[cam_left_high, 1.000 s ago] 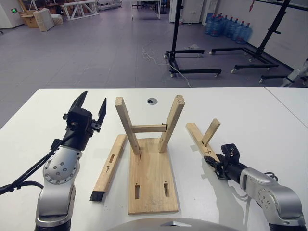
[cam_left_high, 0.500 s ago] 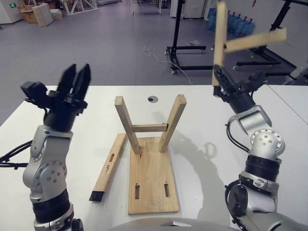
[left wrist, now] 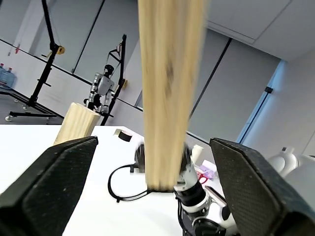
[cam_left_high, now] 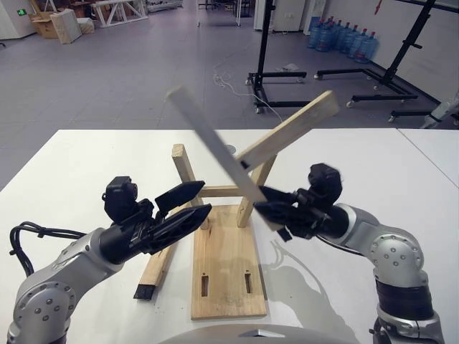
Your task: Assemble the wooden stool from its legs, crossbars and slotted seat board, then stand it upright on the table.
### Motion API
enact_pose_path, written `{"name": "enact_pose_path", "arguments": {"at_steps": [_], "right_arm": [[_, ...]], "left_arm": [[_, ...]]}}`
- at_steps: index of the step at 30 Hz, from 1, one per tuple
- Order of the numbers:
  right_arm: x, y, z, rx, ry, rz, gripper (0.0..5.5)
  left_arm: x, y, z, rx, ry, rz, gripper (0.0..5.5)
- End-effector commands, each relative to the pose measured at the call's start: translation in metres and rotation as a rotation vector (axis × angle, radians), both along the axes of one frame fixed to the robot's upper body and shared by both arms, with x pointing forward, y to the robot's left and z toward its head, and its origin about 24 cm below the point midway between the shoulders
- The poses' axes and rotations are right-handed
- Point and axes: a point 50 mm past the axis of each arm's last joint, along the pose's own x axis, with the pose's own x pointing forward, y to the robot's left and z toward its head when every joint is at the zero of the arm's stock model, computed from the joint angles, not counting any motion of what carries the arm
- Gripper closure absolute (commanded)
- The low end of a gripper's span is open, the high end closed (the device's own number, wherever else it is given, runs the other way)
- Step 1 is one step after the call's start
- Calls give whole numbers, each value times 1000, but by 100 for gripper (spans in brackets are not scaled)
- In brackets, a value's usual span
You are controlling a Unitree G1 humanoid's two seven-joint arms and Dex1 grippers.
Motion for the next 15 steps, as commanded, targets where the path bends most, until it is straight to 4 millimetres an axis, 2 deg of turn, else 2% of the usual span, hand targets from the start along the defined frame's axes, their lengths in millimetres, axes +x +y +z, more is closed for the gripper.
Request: {"name": "enact_pose_path", "arguments": {"at_steps": [1,8,12,15], "right_arm": [[3,5,-10,-65,-18,44,345],[7,7,-19,-118,-28,81,345],[6,2,-18,-127,-29,71,345],[8,0,-18,-134,-54,40,345]], "left_arm": [[6,-3,4,-21,11,5,134],[6,-3,4,-62,22,20,134],[5,-2,3,-79,28,21,195],[8,0,-5,-22,60,54,235]]}}
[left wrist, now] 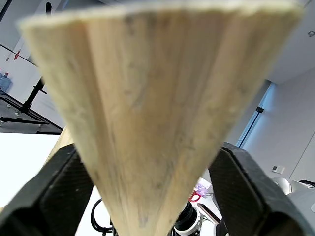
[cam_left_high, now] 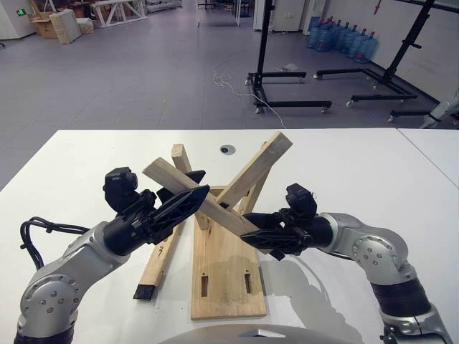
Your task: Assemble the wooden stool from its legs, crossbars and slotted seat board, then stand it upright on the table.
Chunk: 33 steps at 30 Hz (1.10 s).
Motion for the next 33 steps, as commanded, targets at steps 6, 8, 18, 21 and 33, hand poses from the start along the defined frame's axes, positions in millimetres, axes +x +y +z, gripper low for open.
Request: {"name": "enact_pose_path", "arguments": {"at_steps": [6,8,18,21,33], "right_arm": [[3,-2,3,-18,-94,-33,345],[3,-2,2,-28,-104,-33,345],[11,-2,-6,-91,-127,-89,345],[10,-4,-10,-127,-125,-80,345],[14,-57,-1,-241,-71,-239,132]], "left_arm": [[9,8,-13,114,38,69,315],[11,9,-13,115,31,74,337],[8,10,-14,89,24,60,338],[8,14,-14,80,24,86,338],[8,56,-15,191,-73,334,343]]}}
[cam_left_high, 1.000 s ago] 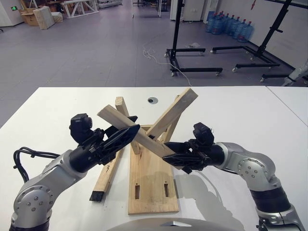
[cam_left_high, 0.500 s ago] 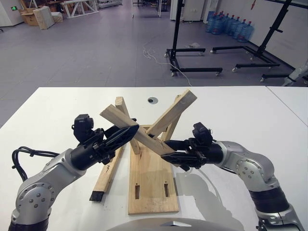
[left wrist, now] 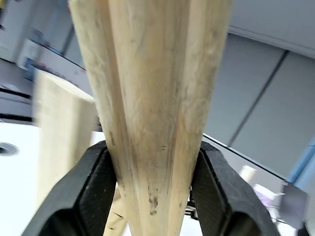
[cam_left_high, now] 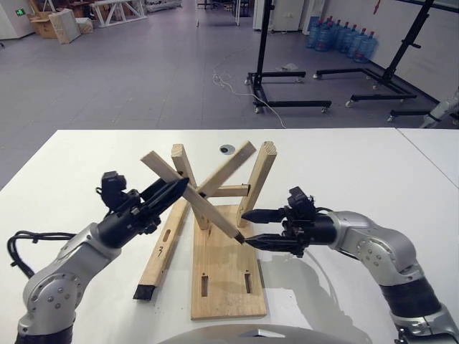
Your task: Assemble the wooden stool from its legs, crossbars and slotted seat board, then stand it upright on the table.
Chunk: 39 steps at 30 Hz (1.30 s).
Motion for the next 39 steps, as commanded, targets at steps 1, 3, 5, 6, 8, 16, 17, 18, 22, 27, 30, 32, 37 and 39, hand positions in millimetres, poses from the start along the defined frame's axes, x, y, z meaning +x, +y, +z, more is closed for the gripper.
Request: {"name": "enact_pose_path", "arguments": {"at_steps": [1,3,5,6,8,16,17,18,22,27,30,32,37,39], "right_arm": [[4,-33,11,-16,16,-102,114],[8,-50,17,-31,17,-146,84],[14,-66,21,-59,10,-189,59],[18,-71,23,-68,7,-207,59],[25,-77,25,-81,5,-229,59],[46,-81,27,-157,-4,-200,59],[48,-81,28,-163,-4,-196,59],[50,-82,29,-171,-3,-196,59],[54,-83,30,-194,0,-187,59],[56,-82,25,-214,2,-203,59],[57,-80,24,-219,-5,-211,59],[58,-79,24,-219,-12,-212,59],[63,-76,25,-208,-26,-223,59],[63,-74,25,-200,-28,-225,59]], "left_arm": [[-12,19,9,59,-71,23,343],[-19,26,13,93,-95,12,343],[-25,32,18,131,-115,-17,343],[-27,33,20,148,-125,-38,343],[-31,31,22,182,-142,-96,343],[-30,18,23,308,-138,-286,343],[-31,18,20,314,-122,-299,343],[-33,17,17,322,-105,-316,343],[-37,16,12,352,-76,-337,343],[-35,14,11,392,-62,-353,343],[-34,11,1,423,-29,-381,343],[-31,9,-2,445,-28,-385,343],[-22,12,-2,528,-35,-394,343],[-20,15,-3,585,-30,-400,343]]}}
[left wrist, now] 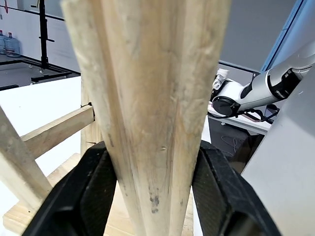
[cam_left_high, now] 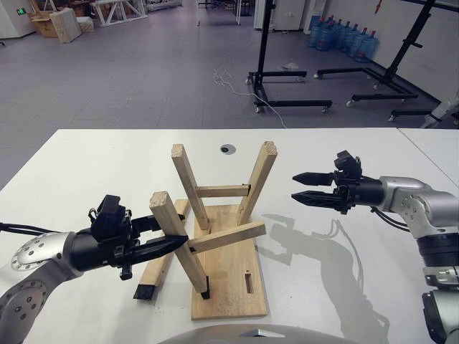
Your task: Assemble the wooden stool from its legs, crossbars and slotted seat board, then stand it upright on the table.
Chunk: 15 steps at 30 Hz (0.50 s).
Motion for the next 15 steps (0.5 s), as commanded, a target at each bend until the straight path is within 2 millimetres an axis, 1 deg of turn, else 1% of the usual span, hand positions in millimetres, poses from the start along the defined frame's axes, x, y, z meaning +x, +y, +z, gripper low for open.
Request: {"name": "enact_pose_path", "arguments": {"at_steps": [1,5,7,11,15], "right_arm": [[5,6,6,4,-41,-1,59],[1,8,1,15,-31,-12,59],[0,9,-3,14,-34,-34,59],[-3,14,-9,25,-27,-54,59],[-7,16,-12,31,-22,-62,59]], "left_arm": [[6,9,-5,161,11,25,343],[7,11,-5,190,15,18,343],[10,13,-7,238,-10,26,343],[10,4,-5,294,-60,21,343],[9,5,-5,361,-68,53,343]]}}
